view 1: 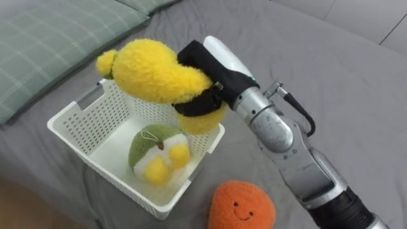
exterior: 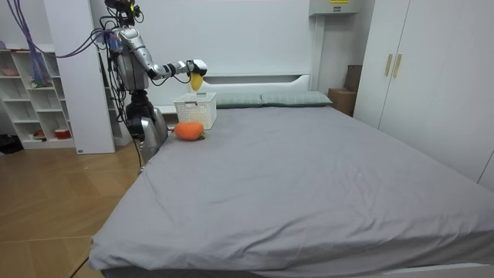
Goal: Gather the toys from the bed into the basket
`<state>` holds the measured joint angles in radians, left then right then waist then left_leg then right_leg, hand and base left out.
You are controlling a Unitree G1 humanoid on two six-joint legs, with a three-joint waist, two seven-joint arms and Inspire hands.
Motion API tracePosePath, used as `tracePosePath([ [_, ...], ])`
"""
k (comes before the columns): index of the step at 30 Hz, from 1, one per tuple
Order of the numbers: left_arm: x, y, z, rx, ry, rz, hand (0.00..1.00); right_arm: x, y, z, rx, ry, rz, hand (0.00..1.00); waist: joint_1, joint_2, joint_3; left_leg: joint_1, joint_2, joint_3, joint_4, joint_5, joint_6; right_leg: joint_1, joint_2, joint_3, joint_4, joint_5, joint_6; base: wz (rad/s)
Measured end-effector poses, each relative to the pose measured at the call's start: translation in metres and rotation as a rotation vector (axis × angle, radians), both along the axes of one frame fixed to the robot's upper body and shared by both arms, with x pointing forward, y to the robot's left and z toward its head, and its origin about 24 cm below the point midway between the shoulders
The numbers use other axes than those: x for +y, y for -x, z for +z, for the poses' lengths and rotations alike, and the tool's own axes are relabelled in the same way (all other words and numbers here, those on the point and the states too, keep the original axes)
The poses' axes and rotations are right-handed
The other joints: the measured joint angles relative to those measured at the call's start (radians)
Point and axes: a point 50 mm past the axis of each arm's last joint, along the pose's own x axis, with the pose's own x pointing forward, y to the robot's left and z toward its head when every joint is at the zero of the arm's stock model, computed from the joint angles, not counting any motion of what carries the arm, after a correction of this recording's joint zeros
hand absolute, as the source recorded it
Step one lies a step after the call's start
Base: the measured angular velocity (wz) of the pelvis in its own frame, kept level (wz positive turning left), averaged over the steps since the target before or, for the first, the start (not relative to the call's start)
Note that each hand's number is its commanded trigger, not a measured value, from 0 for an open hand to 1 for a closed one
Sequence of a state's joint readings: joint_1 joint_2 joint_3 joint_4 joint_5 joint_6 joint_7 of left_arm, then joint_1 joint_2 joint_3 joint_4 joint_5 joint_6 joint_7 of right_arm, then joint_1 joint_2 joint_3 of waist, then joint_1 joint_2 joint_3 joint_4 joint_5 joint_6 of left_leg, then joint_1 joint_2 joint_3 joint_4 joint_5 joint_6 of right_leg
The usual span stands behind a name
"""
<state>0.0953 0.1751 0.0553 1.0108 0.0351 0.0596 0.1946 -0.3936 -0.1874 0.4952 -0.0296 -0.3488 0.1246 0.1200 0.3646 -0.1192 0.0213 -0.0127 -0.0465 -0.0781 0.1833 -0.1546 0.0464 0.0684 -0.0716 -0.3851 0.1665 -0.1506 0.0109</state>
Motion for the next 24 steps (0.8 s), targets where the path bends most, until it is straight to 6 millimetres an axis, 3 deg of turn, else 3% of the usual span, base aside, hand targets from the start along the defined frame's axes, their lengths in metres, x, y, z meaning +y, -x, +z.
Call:
tracePosePath([
  [9,0.0015,-0.0056,0.0018,-0.011,-0.021,0.004,0.00,0.0054,0.0022,-0.0116,0.053,0.038,0.038,0.00,0.027,-0.013,-0.0062,-0.025,-0.001,-0.008,0.005,0.001,0.000,-0.014,0.001,0.002,0.000,-0.001,0.001,0.04],
  [18,0.0020,-0.0057,0.0020,-0.011,-0.022,0.004,0.00,0.0054,0.0023,-0.0116,0.055,0.036,0.039,0.00,0.025,-0.029,0.0033,-0.025,-0.001,-0.008,0.005,0.001,0.000,-0.014,0.003,0.015,-0.001,-0.001,0.001,0.00],
  [24,0.0029,-0.0056,0.0022,-0.010,-0.025,0.003,0.00,0.0051,0.0022,-0.0117,0.059,0.031,0.040,0.00,0.026,-0.030,0.0036,-0.026,-0.001,-0.010,0.006,0.001,0.000,-0.015,0.003,0.015,-0.001,-0.001,0.001,0.00],
])
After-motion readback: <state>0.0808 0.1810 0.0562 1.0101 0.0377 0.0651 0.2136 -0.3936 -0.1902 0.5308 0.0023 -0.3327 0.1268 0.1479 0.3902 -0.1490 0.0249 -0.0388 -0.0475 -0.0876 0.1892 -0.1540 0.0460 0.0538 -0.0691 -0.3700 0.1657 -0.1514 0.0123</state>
